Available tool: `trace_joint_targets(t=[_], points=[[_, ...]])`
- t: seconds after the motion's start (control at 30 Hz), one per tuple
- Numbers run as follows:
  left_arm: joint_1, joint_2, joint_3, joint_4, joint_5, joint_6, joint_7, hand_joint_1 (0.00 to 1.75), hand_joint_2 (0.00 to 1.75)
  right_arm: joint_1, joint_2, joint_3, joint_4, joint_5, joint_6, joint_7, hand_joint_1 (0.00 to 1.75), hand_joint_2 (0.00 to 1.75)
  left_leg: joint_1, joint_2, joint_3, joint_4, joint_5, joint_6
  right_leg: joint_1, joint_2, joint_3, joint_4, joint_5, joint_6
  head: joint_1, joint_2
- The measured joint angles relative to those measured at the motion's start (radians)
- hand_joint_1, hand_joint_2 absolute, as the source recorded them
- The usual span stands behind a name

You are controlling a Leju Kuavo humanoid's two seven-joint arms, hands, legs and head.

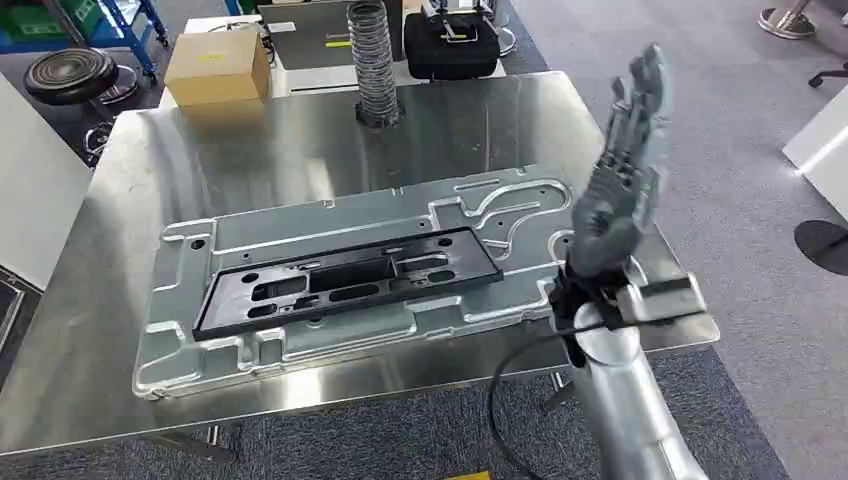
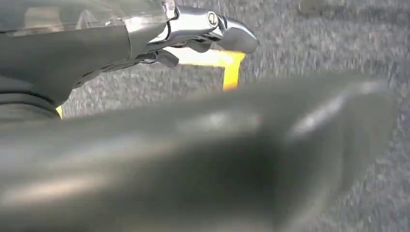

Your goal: Take the parts from the cabinet and place them on the table.

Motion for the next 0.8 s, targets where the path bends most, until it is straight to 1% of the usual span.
trace_joint_targets(t=[0.03,0.07,0.1,0.13,0.17,0.2,0.23,0.27,0.3,0.33,0.37,0.4,0.43,0.5,0.53,0.57,0.6,0.63,0.67,0.7,0.73,0.77,0.8], points=[[-0.001,0.0,0.002,0.0,0.0,0.0,-0.001,0.0,0.0,0.023,-0.011,-0.005,-0.034,0.007,-0.016,0.0,0.0,0.0,-0.005,0.002,0.0,0.005,-0.008,-0.006,-0.014,-0.002,0.005,-0.013,0.009,-0.007,-0.001,0.0],[-0.001,0.0,0.006,0.0,0.0,0.0,-0.002,0.0,0.0,0.048,-0.022,-0.005,-0.07,0.017,-0.041,0.0,0.0,0.0,-0.003,0.002,-0.004,0.026,-0.033,-0.01,-0.015,-0.003,0.009,-0.018,0.013,-0.01,-0.002,0.0],[-0.004,0.0,0.01,0.0,0.0,0.001,-0.002,0.0,0.0,0.072,-0.029,-0.006,-0.092,0.028,-0.056,0.0,0.0,0.0,-0.002,0.002,-0.024,0.081,-0.076,-0.013,-0.015,-0.004,0.009,-0.018,0.014,-0.013,-0.005,0.0],[-0.004,0.0,0.015,0.0,-0.001,0.001,-0.002,0.0,0.0,0.101,-0.038,-0.009,-0.116,0.042,-0.07,0.0,0.0,0.0,0.002,0.002,-0.057,0.166,-0.126,-0.017,-0.015,-0.005,0.007,-0.017,0.014,-0.014,-0.004,0.0],[-0.004,0.0,0.016,0.0,-0.001,0.001,-0.002,0.0,0.0,0.128,-0.042,-0.013,-0.127,0.048,-0.077,0.0,0.0,0.0,0.004,0.002,-0.087,0.244,-0.162,-0.02,-0.014,-0.005,0.005,-0.017,0.014,-0.015,-0.004,0.0],[-0.003,0.0,0.016,0.0,-0.002,0.001,-0.002,0.0,0.0,0.154,-0.046,-0.022,-0.142,0.055,-0.084,0.0,0.0,0.0,0.005,0.002,-0.112,0.307,-0.187,-0.023,-0.013,-0.006,0.002,-0.014,0.015,-0.015,-0.004,0.0],[-0.003,0.0,0.017,0.0,-0.003,0.001,-0.002,0.0,0.0,0.177,-0.05,-0.028,-0.153,0.059,-0.088,0.0,0.0,0.0,0.006,0.002,-0.115,0.322,-0.18,-0.025,-0.014,-0.006,-0.003,-0.01,0.015,-0.015,-0.004,0.0],[-0.003,0.002,0.017,0.0,-0.005,0.001,-0.002,0.0,0.0,0.195,-0.054,-0.034,-0.164,0.063,-0.094,0.0,0.0,0.0,0.007,0.002,-0.093,0.286,-0.154,-0.026,-0.015,-0.005,-0.006,-0.006,0.015,-0.015,-0.005,0.0],[-0.005,0.003,0.018,0.0,-0.005,0.0,-0.002,0.0,0.0,0.215,-0.055,-0.044,-0.174,0.067,-0.098,0.0,0.0,0.0,0.008,0.002,-0.043,0.199,-0.11,-0.025,-0.015,-0.005,-0.008,-0.003,0.015,-0.014,-0.004,0.0],[-0.006,0.005,0.018,0.0,-0.01,0.0,0.0,0.0,0.0,0.231,-0.055,-0.054,-0.18,0.067,-0.102,0.0,0.0,0.0,0.009,0.002,0.014,0.097,-0.069,-0.024,-0.015,-0.004,-0.009,0.001,0.015,-0.013,-0.005,0.0],[-0.008,0.006,0.018,0.0,-0.011,0.0,0.0,0.0,0.0,0.246,-0.055,-0.063,-0.186,0.06,-0.106,0.0,0.0,0.0,0.009,0.002,0.058,0.019,-0.052,-0.021,-0.015,-0.004,-0.01,0.005,0.016,-0.009,-0.005,0.0],[-0.01,0.007,0.018,0.0,-0.012,0.0,0.001,0.0,0.0,0.263,-0.056,-0.072,-0.191,0.052,-0.109,0.0,0.0,0.0,0.004,0.0,0.059,0.004,-0.061,-0.015,-0.009,-0.002,-0.015,0.008,0.018,-0.002,-0.005,0.0],[-0.012,0.008,0.018,0.0,-0.012,0.0,0.001,0.0,0.0,0.277,-0.061,-0.082,-0.196,0.043,-0.113,0.0,0.0,0.0,0.004,0.0,0.054,0.006,-0.051,-0.008,-0.009,-0.002,-0.017,0.009,0.021,0.005,-0.002,0.0],[-0.008,0.009,0.018,0.0,-0.015,0.0,0.001,0.0,0.0,0.309,-0.07,-0.1,-0.207,0.035,-0.129,0.0,0.0,0.0,-0.001,-0.001,0.048,0.009,-0.045,0.002,-0.013,-0.002,-0.019,0.006,0.032,0.018,-0.003,0.0],[-0.008,0.009,0.019,0.0,-0.017,-0.002,0.0,0.0,0.0,0.324,-0.074,-0.108,-0.213,0.032,-0.14,0.0,0.0,0.0,0.007,0.002,0.041,-0.003,-0.03,0.011,-0.01,-0.001,-0.023,0.008,0.034,0.026,-0.003,0.0],[-0.01,0.01,0.019,0.0,-0.02,-0.003,0.0,0.0,0.0,0.336,-0.079,-0.114,-0.217,0.028,-0.149,0.0,0.0,0.0,0.008,0.005,0.038,-0.004,-0.02,0.017,-0.016,0.001,-0.033,0.024,0.003,0.03,-0.004,0.0],[-0.011,0.01,0.019,0.0,-0.021,-0.003,-0.002,0.0,0.0,0.346,-0.085,-0.121,-0.219,0.022,-0.157,0.0,0.0,0.0,0.008,0.007,0.026,-0.003,-0.012,0.026,-0.017,0.0,-0.052,0.073,-0.053,0.032,0.002,0.0],[-0.012,0.011,0.019,0.0,-0.022,-0.003,-0.005,0.0,0.0,0.354,-0.087,-0.126,-0.219,0.019,-0.163,0.0,0.0,0.0,0.007,0.008,0.017,-0.002,-0.005,0.029,-0.019,0.0,-0.071,0.134,-0.101,0.035,0.002,0.0],[-0.012,0.011,0.019,0.0,-0.023,-0.003,-0.008,0.0,0.0,0.37,-0.092,-0.133,-0.22,0.011,-0.172,0.0,0.0,0.0,0.006,0.009,0.005,-0.002,0.003,0.03,-0.022,0.0,-0.094,0.218,-0.152,0.04,0.001,0.0],[-0.011,0.011,0.019,0.0,-0.024,-0.003,-0.011,0.0,0.0,0.388,-0.096,-0.141,-0.22,0.0,-0.175,0.0,0.0,0.0,0.005,0.009,-0.006,0.0,0.01,0.03,-0.024,0.0,-0.108,0.28,-0.181,0.043,0.001,0.0],[-0.009,0.012,0.021,0.0,-0.026,-0.003,-0.013,0.0,0.0,0.405,-0.1,-0.153,-0.22,-0.007,-0.18,0.0,0.0,0.0,0.005,0.009,-0.019,0.002,0.018,0.029,-0.025,-0.001,-0.105,0.309,-0.18,0.046,0.001,0.0],[-0.008,0.012,0.022,0.0,-0.026,-0.004,-0.015,0.0,0.0,0.418,-0.103,-0.162,-0.22,-0.009,-0.186,0.001,0.0,0.0,0.005,0.009,-0.032,0.006,0.025,0.027,-0.027,-0.001,-0.079,0.288,-0.153,0.047,0.002,0.0],[-0.007,0.012,0.022,0.0,-0.026,-0.005,-0.017,0.0,0.0,0.424,-0.103,-0.169,-0.22,-0.01,-0.187,0.001,0.0,0.0,0.005,0.009,-0.043,0.01,0.03,0.024,-0.028,-0.001,-0.04,0.235,-0.121,0.046,0.002,0.0]])
